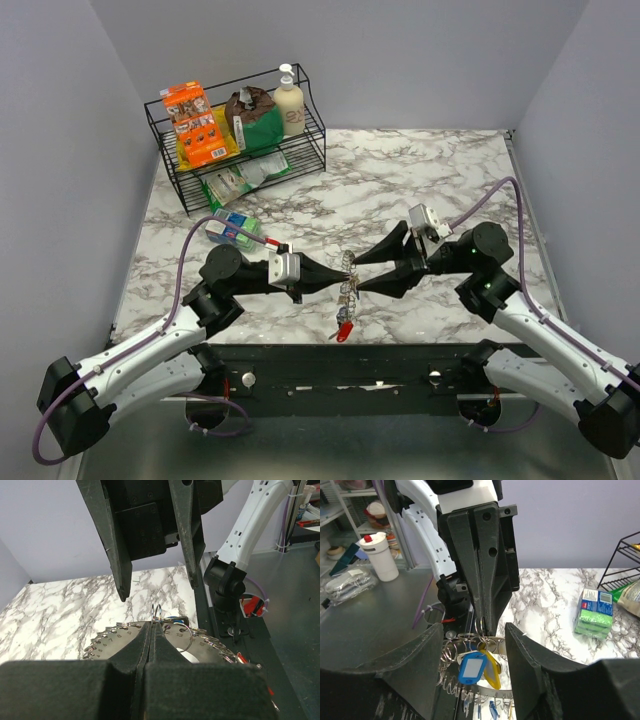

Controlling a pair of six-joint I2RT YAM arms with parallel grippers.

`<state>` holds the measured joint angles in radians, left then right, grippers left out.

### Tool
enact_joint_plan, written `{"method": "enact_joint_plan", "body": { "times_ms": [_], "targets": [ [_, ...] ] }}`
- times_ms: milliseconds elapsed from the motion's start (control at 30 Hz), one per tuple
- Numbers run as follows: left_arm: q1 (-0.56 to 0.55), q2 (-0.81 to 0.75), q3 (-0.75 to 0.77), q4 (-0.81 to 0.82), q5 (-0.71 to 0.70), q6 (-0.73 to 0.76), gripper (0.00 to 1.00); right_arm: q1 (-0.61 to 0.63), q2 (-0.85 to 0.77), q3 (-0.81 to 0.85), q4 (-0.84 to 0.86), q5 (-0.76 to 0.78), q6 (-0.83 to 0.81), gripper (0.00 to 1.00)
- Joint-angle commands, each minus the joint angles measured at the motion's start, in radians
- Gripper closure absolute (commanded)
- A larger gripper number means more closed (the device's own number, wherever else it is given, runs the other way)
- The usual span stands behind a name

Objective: Put the keys on the keyring

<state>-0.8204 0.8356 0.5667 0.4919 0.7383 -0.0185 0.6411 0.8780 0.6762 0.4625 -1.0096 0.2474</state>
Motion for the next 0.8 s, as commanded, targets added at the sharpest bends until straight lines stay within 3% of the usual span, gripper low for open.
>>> {"method": "enact_joint_plan", "body": {
  "times_ms": [0, 600, 767],
  "targets": [
    [-0.005, -0.007, 0.044, 0.066, 0.019, 0.014, 1.00, 0.015, 0.022, -0.006, 0.042, -0.023, 0.013, 0.43],
    [-0.005, -0.016, 0.045, 0.059, 0.007, 0.014, 1.00, 0.026, 0.064, 0.002, 0.034, -0.052, 0.000, 0.66],
    [-0.005, -0.015, 0.047, 0.060, 0.007, 0.009, 1.00, 0.028, 0.069, 0.011, 0.013, -0.047, -0.011, 0.87]
  ]
}}
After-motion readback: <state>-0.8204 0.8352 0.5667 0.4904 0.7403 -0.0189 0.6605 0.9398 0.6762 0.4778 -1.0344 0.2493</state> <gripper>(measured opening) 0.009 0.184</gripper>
